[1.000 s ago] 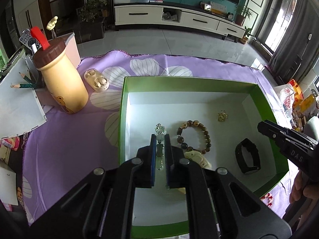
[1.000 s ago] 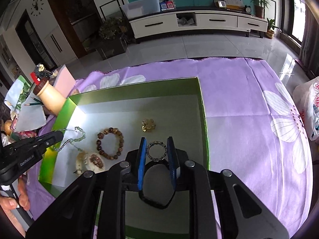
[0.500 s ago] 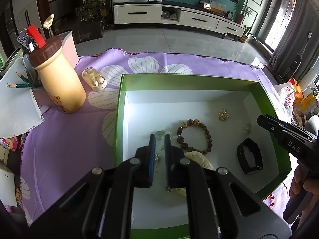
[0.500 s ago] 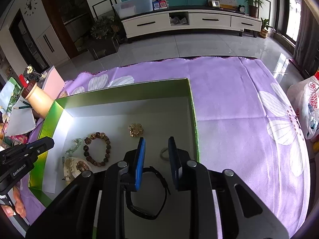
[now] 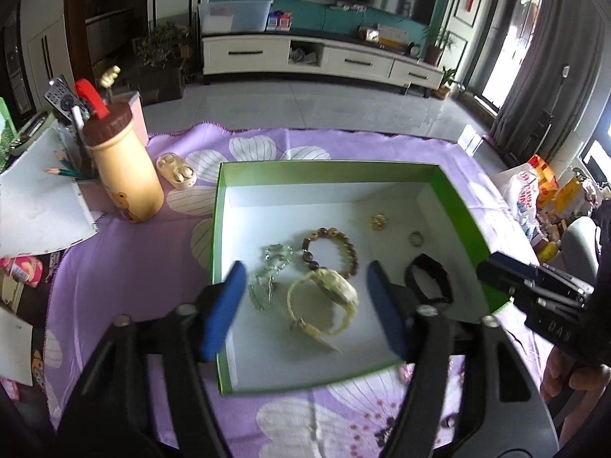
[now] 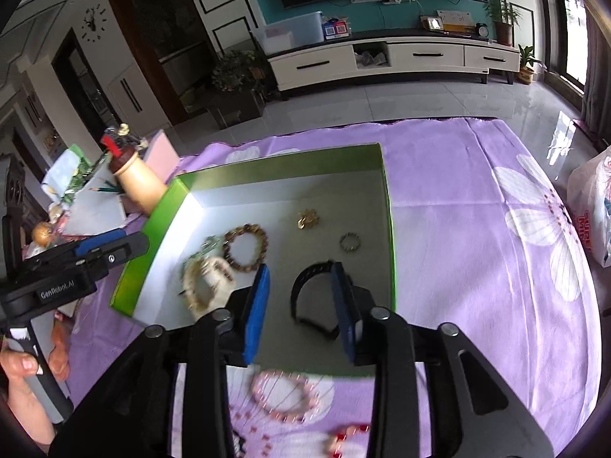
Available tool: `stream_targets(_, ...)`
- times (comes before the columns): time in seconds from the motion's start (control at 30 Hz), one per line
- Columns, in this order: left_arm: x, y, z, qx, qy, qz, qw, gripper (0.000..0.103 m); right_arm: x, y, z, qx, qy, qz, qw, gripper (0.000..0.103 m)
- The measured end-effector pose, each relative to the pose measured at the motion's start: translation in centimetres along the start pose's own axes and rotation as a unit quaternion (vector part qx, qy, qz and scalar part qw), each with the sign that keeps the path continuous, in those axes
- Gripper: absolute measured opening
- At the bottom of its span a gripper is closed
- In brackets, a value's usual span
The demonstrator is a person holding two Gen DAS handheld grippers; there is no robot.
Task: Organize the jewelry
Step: 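Open both tools to drop the ring and green bracelet into the box, then move the right tool to the silver cuff bangle while the left tool reaches the black cord necklace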
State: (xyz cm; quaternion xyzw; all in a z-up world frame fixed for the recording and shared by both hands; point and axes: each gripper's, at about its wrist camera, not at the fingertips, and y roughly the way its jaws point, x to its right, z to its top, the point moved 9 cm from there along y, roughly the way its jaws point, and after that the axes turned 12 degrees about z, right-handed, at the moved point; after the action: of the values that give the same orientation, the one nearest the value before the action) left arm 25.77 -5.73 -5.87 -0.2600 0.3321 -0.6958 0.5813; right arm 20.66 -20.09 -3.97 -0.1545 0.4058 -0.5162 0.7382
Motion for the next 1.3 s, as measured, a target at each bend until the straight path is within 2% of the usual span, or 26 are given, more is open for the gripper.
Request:
stream_targets(0.1,0.1,-1.8,-1.0,0.006,0.004,-0.010,0.9999,0.076,-0.7,-1.7,-2.0,-0.004,-0.003,0.012,1.000,0.038)
stream_targets(0.23,0.5,-3.9,-3.4,0.005,0.008,-0.024,0.9997,0.080,-1.1,-3.4,-4.6,-0.012,-0.016,0.000,1.000,0.041)
stream_targets(0.33,1.0,-4.9,-5.8,-0.003,0.017,-0.030,0.9994,0.081,-1.1,-4.9,-6.7,-0.017,-0.022,-0.010,1.000,0.049)
stream_targets(0.53,2.6,-5.7,-10.9,-0.021,0.042,-0.035,0.9983,0.081,-0.2,-7.0,-10.8,-0.023,-0.015,-0.025,0.999,0.050)
stream_targets(0.77,5.5,-6.4,-15.4,-0.042,0.039,-0.070,0.9959,0.081,1.8,-8.3,-15.9,-0.033,0.012,-0.047,0.998,0.050)
stream_targets(0.9,6.5,-5.9,-17.5,-0.062,0.021,-0.090,0.9938,0.081,0.9,-8.0,-18.5,-0.049,-0.005,-0.031,0.998,0.049)
stream_targets(1.0,6.9,-5.3,-18.7,-0.077,0.023,-0.087,0.9929,0.081,-0.3,-7.2,-19.2,-0.061,-0.032,-0.018,0.997,0.049)
stream_targets(1.13,6.6,-4.6,-19.3,-0.085,0.025,-0.074,0.9933,0.081,-1.7,-5.8,-19.1,-0.066,-0.065,-0.009,0.996,0.040)
stream_targets(1.3,7.0,-4.4,-19.0,-0.082,0.036,-0.068,0.9936,0.081,-1.7,-3.4,-19.4,-0.086,-0.096,-0.020,0.991,0.022)
